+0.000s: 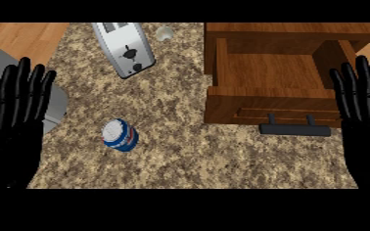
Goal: Pick up the can, place it into the drawer and close the drawer
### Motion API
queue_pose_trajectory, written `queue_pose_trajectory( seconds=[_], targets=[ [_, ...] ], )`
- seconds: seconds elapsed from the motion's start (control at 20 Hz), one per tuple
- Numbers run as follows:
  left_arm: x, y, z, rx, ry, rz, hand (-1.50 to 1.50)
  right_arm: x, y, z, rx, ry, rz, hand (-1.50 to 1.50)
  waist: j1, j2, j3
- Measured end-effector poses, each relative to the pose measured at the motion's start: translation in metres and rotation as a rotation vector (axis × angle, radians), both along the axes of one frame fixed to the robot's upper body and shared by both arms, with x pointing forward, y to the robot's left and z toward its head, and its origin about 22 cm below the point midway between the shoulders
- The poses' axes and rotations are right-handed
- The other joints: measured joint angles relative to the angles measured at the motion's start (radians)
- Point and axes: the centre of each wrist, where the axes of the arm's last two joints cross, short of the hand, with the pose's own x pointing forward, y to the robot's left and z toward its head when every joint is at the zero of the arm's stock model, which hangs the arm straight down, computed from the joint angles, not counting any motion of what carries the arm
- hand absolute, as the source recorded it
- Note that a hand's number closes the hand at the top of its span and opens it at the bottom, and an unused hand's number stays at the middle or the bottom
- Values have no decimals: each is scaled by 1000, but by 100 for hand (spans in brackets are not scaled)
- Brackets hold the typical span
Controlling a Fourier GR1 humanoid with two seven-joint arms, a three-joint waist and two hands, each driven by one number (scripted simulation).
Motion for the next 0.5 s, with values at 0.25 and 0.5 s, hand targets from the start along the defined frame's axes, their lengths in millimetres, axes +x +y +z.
queue_pose_trajectory(
  seconds=[0.25, 0.5],
  targets=[
    [-18, -5, -2, 8, -9, 49, -150, -3, 5, -3, -16, 15, 32, -150, -24, 1, -13],
    [-31, -2, -18, 1, 222, 165, -150, -11, -9, -16, 24, 182, -125, -150, -33, 4, -16]
  ],
)
